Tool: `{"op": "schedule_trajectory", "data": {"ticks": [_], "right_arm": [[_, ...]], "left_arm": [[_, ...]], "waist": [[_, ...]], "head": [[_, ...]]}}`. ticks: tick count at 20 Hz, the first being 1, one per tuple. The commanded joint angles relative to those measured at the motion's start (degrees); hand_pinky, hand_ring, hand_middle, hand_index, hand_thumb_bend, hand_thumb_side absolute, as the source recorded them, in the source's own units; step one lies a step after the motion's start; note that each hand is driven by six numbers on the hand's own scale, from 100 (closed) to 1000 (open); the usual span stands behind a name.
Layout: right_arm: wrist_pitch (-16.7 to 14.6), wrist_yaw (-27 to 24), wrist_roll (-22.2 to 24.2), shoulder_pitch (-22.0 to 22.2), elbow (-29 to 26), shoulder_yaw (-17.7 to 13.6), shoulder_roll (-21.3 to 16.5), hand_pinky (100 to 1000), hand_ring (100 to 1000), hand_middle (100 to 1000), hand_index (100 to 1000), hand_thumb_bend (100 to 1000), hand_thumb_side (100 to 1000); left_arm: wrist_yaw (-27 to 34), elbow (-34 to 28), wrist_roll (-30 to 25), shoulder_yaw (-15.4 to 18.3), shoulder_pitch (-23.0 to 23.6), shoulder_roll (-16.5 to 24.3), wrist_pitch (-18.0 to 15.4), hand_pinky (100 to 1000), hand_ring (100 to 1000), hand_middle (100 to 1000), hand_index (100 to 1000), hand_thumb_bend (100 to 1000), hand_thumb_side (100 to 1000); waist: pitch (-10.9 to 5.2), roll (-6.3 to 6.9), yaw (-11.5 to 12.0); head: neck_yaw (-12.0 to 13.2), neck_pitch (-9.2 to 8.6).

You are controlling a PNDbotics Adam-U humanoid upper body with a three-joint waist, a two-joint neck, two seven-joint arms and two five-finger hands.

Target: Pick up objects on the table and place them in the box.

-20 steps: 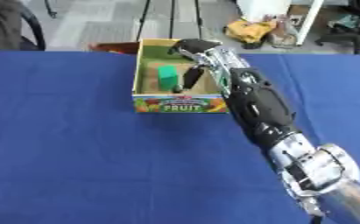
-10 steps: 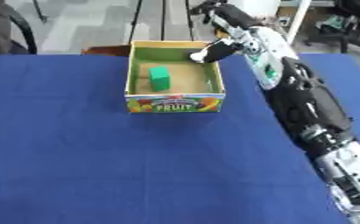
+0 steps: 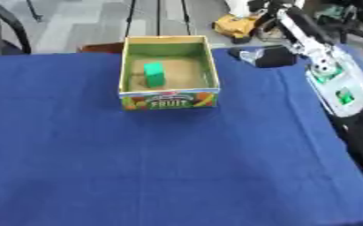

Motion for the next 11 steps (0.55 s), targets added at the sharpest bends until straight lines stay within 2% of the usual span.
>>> {"op": "schedule_trajectory", "data": {"ticks": [1,11], "right_arm": [[0.46,-3.12,-2.20,1.49,-2.81,-2.51,-0.47,638,693,807,923,563,387],[0.99,-5.94,-6.34,7.58,-5.24,-5.83,2.06,598,635,780,914,567,391]], "left_arm": [[-0.06,-0.54,0.34,0.74,-0.25,0.55,-0.12,674,789,700,813,594,704],[0.00,-0.37,0.29,0.63,0.05,0.18,-0.03,672,778,696,810,596,703]], "waist": [[-0.84,0.13,-0.51],[-0.97,0.40,-1.87]], "head": [[1.10,0.39],[1.79,0.72]]}}
